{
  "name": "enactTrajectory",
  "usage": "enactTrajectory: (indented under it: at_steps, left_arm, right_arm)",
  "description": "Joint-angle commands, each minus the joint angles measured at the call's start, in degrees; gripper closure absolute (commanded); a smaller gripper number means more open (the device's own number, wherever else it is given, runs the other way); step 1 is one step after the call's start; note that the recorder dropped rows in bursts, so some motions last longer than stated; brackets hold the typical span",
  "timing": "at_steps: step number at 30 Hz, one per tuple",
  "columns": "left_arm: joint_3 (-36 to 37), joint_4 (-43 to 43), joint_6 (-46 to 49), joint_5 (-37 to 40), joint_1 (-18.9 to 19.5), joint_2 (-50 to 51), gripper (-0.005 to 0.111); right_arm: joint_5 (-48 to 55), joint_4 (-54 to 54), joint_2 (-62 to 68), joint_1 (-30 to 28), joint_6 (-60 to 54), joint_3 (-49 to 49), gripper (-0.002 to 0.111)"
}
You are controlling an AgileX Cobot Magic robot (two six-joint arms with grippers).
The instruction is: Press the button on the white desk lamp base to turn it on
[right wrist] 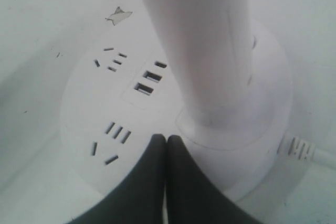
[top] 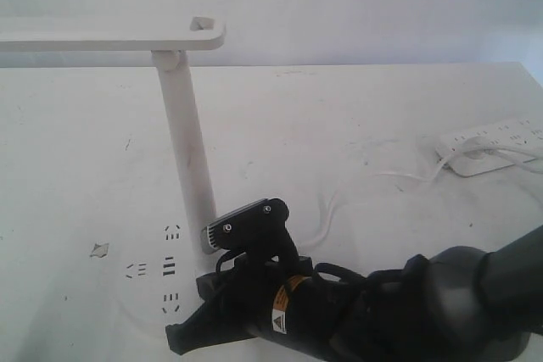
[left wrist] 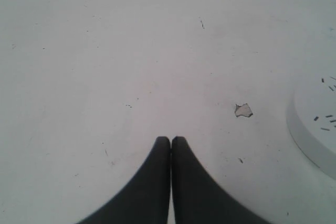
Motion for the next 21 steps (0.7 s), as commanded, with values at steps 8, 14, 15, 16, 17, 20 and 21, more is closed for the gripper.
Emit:
enactTrajectory:
  at_steps: [8, 14, 15, 16, 17, 20, 21]
  left_arm:
    - [0.2, -0.2, -0.2, -0.4, -0.3, -0.2, 0.107]
    - [0.2, -0.2, -0.2, -0.4, -0.3, -0.2, 0.107]
    - [0.2, -0.2, -0.2, -0.4, -0.3, -0.2, 0.107]
    - [0.2, -0.2, -0.2, -0.4, -0.3, -0.2, 0.107]
    - [0.2, -0.2, -0.2, -0.4, -0.3, -0.2, 0.107]
    - [0.2, -0.2, -0.2, -0.4, -0.3, -0.2, 0.107]
    - [0.2, -0.2, -0.2, -0.4, -0.3, -0.2, 0.107]
  right_arm:
    - [6.6, -1.3, -5.4, 1.1, -0.3, 0.9, 0.108]
    - [6.6, -1.3, -5.9, 1.4, -0.3, 0.9, 0.108]
    - [6.4, -1.4, -5.9, 1.8, -0.3, 0.9, 0.108]
    - [6.3, -1.8, -6.1, 2.2, -0.3, 0.9, 0.108]
    - [6.3, -2.8, -6.4, 2.8, -0.4, 0.9, 0.108]
    - [6.3, -4.5, -7.9, 4.7, -0.4, 0.9, 0.108]
    - [6.5, -4.9, -8.5, 5.3, -0.5, 0.9, 0.108]
